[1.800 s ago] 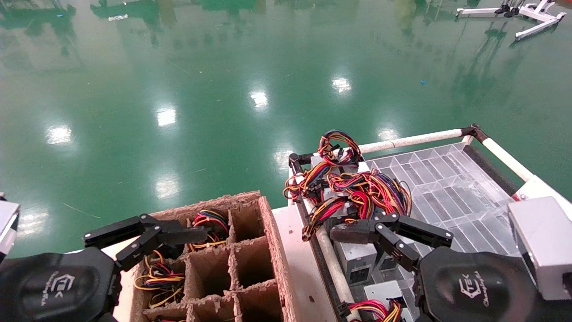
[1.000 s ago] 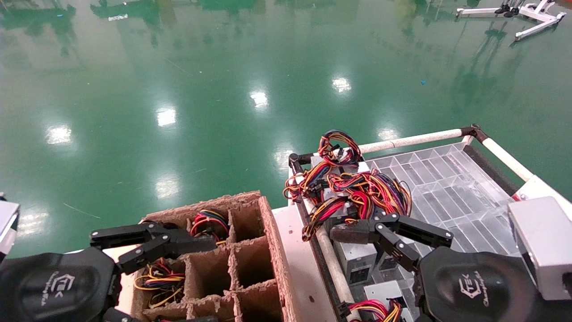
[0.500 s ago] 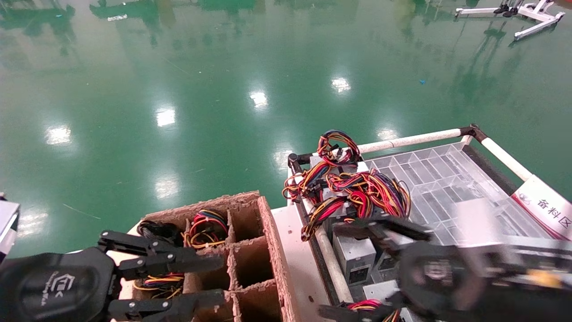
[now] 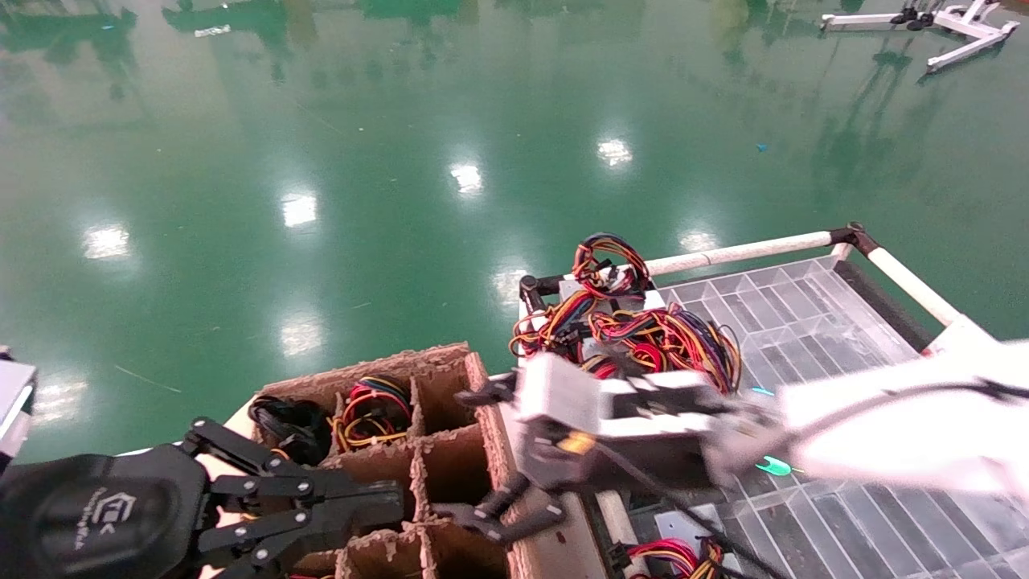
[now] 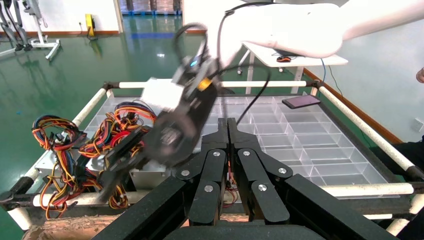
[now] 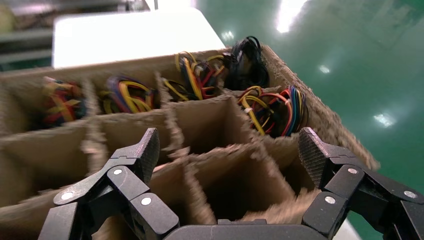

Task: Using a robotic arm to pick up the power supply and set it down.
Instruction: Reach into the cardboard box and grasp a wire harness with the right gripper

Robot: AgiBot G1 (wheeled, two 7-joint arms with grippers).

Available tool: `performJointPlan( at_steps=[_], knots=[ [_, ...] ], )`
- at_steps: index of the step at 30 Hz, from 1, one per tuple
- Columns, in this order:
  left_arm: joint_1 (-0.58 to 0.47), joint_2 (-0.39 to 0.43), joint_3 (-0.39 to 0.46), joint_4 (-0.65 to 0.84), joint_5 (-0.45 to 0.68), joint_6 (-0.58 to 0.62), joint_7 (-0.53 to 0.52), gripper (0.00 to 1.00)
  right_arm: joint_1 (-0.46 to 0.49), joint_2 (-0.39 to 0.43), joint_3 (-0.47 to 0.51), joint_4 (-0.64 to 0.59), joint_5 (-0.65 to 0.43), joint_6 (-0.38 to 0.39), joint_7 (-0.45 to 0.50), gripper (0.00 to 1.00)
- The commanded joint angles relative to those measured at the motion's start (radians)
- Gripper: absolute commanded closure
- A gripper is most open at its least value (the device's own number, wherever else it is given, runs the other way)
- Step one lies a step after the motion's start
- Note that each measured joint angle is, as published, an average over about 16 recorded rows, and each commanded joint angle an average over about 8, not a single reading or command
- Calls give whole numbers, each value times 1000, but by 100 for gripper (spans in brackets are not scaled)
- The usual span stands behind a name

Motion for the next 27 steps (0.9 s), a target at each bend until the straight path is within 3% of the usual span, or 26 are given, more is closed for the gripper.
performJointPlan(
  at_steps=[1,11,13,16,20,21,23,27],
  knots=[
    [0,0,0,0,0,0,0,100,41,-59,-31,-64,-54,14,-34,0],
    [0,0,1,0,-1,0,0,100,159,-260,-89,-362,-137,85,-247,0],
    [0,0,1,0,-1,0,1,90,173,-276,-103,-391,-136,99,-279,3],
    [0,-1,1,0,-1,-1,1,53,185,-288,-131,-407,-122,122,-304,27],
    [0,-1,2,0,-1,-1,1,7,190,-292,-183,-398,-90,159,-308,76],
    [0,-1,2,0,-1,-1,1,1,190,-293,-198,-393,-80,170,-306,87],
    [0,-1,2,0,-1,-1,1,0,190,-293,-228,-384,-62,192,-302,98],
    [0,-1,2,0,-1,-1,1,0,193,-294,-291,-367,-30,241,-291,100]
  ],
)
